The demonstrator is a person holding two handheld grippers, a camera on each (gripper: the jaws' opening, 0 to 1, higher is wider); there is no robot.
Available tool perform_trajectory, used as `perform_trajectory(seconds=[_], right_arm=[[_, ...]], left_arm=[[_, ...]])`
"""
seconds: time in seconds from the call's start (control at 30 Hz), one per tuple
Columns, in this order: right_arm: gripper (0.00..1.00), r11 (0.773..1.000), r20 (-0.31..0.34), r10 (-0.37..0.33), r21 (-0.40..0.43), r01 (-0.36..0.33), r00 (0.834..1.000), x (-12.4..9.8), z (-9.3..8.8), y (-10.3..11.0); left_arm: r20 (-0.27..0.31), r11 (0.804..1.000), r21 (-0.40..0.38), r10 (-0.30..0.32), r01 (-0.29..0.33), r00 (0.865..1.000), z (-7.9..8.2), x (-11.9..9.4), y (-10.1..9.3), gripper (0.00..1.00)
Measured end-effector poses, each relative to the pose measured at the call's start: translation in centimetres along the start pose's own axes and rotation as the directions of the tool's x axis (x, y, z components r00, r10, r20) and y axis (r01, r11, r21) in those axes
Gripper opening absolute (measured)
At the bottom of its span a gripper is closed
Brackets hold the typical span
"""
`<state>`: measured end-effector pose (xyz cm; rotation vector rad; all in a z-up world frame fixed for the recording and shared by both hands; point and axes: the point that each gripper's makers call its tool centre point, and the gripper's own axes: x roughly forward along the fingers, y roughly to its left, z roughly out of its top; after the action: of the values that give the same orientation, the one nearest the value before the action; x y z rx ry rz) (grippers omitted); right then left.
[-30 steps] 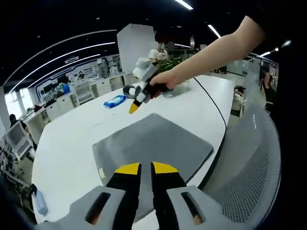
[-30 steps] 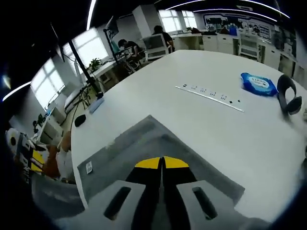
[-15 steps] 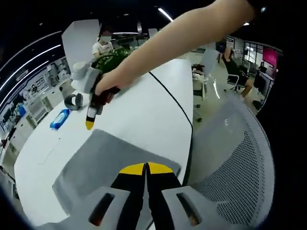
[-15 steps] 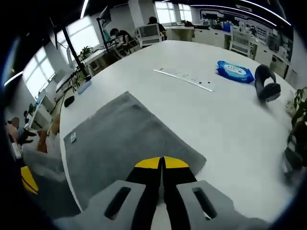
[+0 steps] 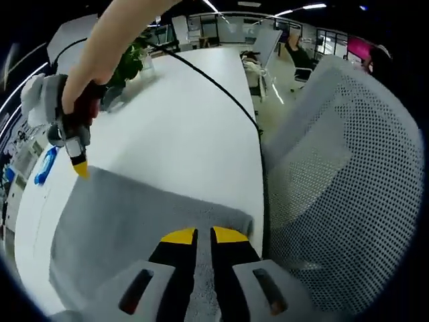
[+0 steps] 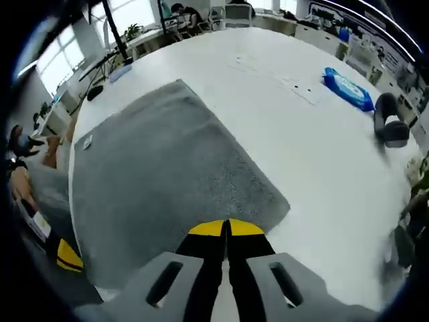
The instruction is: Fold the towel on the table until its edges align and the towel forms a compact rectangular stack.
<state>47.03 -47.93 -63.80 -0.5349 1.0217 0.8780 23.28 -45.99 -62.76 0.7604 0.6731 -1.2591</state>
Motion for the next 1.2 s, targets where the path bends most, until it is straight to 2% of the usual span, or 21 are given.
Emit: perform_trajectory(seconds=[0.07,0.17,0.2,0.23,0.27,0.37,0.43,0.57,0.67,0.83,1.03,1.2], right_arm=[[0.0,0.997,-0.042,-0.018,-0.082,0.014,0.999,0.9,-0.3,0.0],[0.0,0.98,-0.135,-0.03,-0.2,0.002,0.99,2.3,-1.9,0.5],[0.0,0.977,-0.076,-0.074,-0.206,0.057,0.994,2.4,-1.0,0.1],[0.0,0.964,-0.114,-0.054,-0.267,0.022,0.992,2.0,-1.3,0.3],[0.0,0.975,-0.103,-0.071,-0.215,0.047,0.992,2.0,-1.4,0.5],[0.0,0.92,-0.091,-0.104,-0.388,0.061,0.99,2.0,-1.3,0.4],[0.0,0.905,-0.11,-0.133,-0.419,0.075,0.985,2.0,-1.5,0.5],[0.0,0.896,-0.133,-0.167,-0.434,0.094,0.977,2.1,-1.6,0.6],[0.0,0.898,-0.153,-0.173,-0.43,0.092,0.973,1.9,-1.9,0.6],[0.0,0.934,-0.18,-0.148,-0.35,0.078,0.972,1.2,-3.2,0.8],[0.0,0.948,-0.191,-0.136,-0.311,0.072,0.972,0.4,-4.8,1.2],[0.0,0.926,-0.194,-0.155,-0.369,0.074,0.969,0.0,-5.9,2.0]], left_arm=[[-0.018,1.0,0.009,-0.004,0.004,1.0,-0.5,0.9,-0.3,0.08],[-0.108,0.998,0.064,-0.003,0.01,0.994,-2.5,1.7,-0.8,0.08],[-0.112,0.998,0.066,-0.006,0.014,0.994,-2.8,1.9,-1.1,0.07],[-0.061,0.997,0.076,-0.003,0.008,0.998,-2.0,1.8,-1.1,0.06],[-0.082,0.998,0.056,0.007,-0.002,0.997,-2.4,1.6,-0.9,0.06],[-0.085,0.998,0.059,0.0,0.005,0.996,-2.4,1.6,-1.0,0.05],[-0.095,0.997,0.071,-0.003,0.01,0.996,-2.5,1.5,-1.2,0.03],[-0.12,0.994,0.112,0.009,0.005,0.993,-2.8,1.4,-1.4,0.02],[-0.164,0.988,0.154,0.01,0.016,0.986,-3.4,0.9,-1.5,0.02],[-0.218,0.987,0.162,0.014,0.022,0.976,-4.5,0.2,-1.6,0.02],[-0.261,0.985,0.172,0.029,0.017,0.965,-6.0,-0.8,-1.6,0.01],[-0.291,0.981,0.192,0.048,0.009,0.955,-6.9,-1.5,-1.4,0.01]])
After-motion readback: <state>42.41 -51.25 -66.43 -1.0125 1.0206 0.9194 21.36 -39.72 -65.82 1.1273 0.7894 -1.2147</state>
